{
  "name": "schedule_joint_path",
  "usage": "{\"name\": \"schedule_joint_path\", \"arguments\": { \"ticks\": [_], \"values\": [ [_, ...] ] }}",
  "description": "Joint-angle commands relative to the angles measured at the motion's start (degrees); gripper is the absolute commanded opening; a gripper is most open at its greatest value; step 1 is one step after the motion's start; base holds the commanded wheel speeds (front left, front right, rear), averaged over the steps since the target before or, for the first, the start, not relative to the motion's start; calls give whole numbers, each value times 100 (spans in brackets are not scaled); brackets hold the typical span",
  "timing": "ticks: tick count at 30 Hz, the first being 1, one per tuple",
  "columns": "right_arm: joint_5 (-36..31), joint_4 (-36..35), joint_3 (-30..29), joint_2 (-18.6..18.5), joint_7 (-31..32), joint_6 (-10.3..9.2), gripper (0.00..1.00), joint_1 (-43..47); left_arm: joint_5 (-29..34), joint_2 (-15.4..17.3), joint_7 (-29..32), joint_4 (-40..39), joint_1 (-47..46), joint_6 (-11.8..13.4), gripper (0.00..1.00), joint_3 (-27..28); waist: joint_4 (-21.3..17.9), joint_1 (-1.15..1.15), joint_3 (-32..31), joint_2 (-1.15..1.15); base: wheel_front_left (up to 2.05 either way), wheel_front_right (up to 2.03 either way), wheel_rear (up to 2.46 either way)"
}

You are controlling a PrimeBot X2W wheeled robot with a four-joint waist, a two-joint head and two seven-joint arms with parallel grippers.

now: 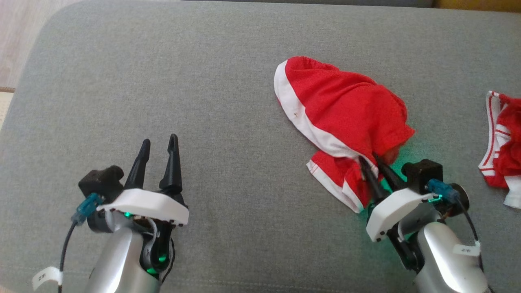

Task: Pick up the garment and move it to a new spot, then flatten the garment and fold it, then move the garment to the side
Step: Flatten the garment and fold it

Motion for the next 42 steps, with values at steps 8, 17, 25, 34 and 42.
{"name": "schedule_joint_path", "arguments": {
  "ticks": [8,17,25,34,42],
  "values": [
    [-25,-594,324,-3,-637,-5,0,-395,-105,40,-71,-128,-234,35,100,144,-197,-1,-143,0,0,0,0],
    [-406,-1323,1665,-1349,-708,-5,0,-541,-147,40,-71,-146,-140,59,100,199,-586,-1,-375,0,0,0,0],
    [-543,-1080,2366,-2948,-658,-5,11,-970,-198,39,-71,-128,-166,73,100,108,-796,-1,-411,0,0,0,0],
    [61,-708,1263,-2301,-653,-5,100,-878,-220,39,-71,-98,-177,101,100,27,-844,-1,-419,0,0,0,0],
    [157,-1389,-539,-965,-890,-5,100,-51,-192,39,-71,-181,-185,44,100,103,-895,-1,-436,0,0,0,0]
  ]
}}
